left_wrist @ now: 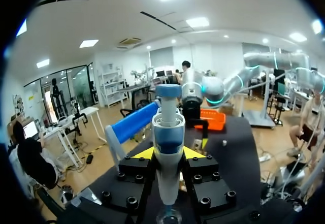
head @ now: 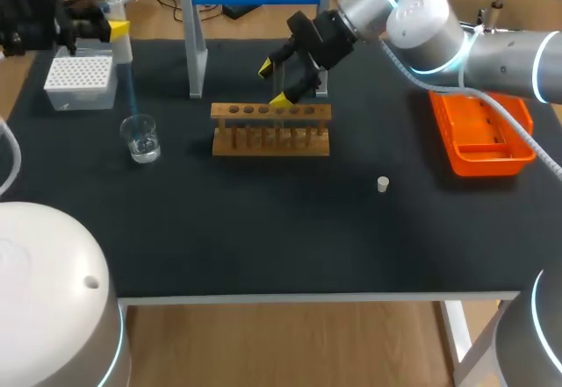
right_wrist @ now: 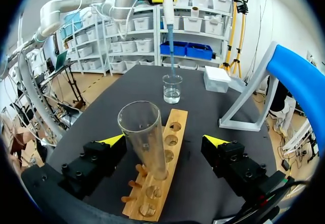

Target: Invert the test tube, pick up the pipette, mount the tip to pipette, aspirate from beaker and dispense into the tube, eject the tip, return the pipette, and cap with the stopper.

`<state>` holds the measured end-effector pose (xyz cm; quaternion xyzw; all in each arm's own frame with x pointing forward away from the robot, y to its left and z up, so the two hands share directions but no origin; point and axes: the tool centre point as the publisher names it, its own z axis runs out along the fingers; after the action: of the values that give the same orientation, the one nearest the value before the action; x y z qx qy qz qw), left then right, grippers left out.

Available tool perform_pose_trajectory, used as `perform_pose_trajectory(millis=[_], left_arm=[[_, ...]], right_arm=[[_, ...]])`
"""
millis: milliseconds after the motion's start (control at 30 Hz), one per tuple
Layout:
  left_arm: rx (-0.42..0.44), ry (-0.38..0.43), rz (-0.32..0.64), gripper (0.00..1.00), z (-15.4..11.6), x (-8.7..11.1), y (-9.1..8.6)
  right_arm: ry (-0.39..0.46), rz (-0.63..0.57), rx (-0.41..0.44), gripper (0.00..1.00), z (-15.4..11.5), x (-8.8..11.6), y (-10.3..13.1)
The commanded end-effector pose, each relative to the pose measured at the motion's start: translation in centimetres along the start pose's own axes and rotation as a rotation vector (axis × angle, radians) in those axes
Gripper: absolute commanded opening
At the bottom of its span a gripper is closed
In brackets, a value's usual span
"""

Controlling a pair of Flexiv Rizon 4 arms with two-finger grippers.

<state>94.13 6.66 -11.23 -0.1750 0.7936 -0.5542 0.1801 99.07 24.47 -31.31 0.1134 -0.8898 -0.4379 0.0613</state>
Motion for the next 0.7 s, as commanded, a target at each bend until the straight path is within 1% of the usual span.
perform_pose_trajectory(millis=[33,67,133,167,233,300,333,400,500,567,700], left_arm=[[-0.010,-0.011,-0.011,0.00,-0.6,0.6,-2.6],[-0.004,-0.009,-0.008,0.00,-0.6,0.8,-3.3],[-0.023,0.007,-0.020,0.00,-0.4,0.9,-4.6],[-0.013,0.017,-0.024,0.00,-0.3,0.9,-5.4],[-0.028,0.023,-0.023,0.00,-0.1,1.1,-7.0],[-0.010,0.047,-0.033,0.00,0.3,1.2,-8.6],[-0.016,0.056,-0.032,0.00,0.6,1.4,-9.5],[0.004,0.079,-0.019,0.00,1.3,1.7,-11.2],[0.021,0.112,0.003,0.00,2.7,2.2,-13.7],[0.030,0.134,0.038,0.00,4.0,2.5,-15.4],[0.034,0.191,0.050,0.00,6.5,3.1,-17.5]], right_arm=[[0.004,0.001,0.004,1.00,-0.1,-0.1,0.0],[0.004,0.001,0.004,1.00,-0.1,-0.1,0.0],[0.004,0.001,0.004,1.00,-0.1,-0.1,0.0],[0.004,0.001,0.004,1.00,-0.1,-0.1,0.0],[0.004,0.001,0.004,1.00,-0.1,-0.1,0.0],[0.004,0.001,0.004,1.00,-0.1,-0.1,0.0],[0.004,0.001,0.004,1.00,-0.1,-0.1,0.0],[0.004,0.001,0.004,1.00,-0.1,-0.1,0.0],[0.004,0.001,0.004,1.00,-0.1,-0.1,0.0],[0.004,0.001,0.004,1.00,-0.1,-0.1,0.0],[0.004,0.001,0.004,1.00,-0.1,-0.1,0.0]])
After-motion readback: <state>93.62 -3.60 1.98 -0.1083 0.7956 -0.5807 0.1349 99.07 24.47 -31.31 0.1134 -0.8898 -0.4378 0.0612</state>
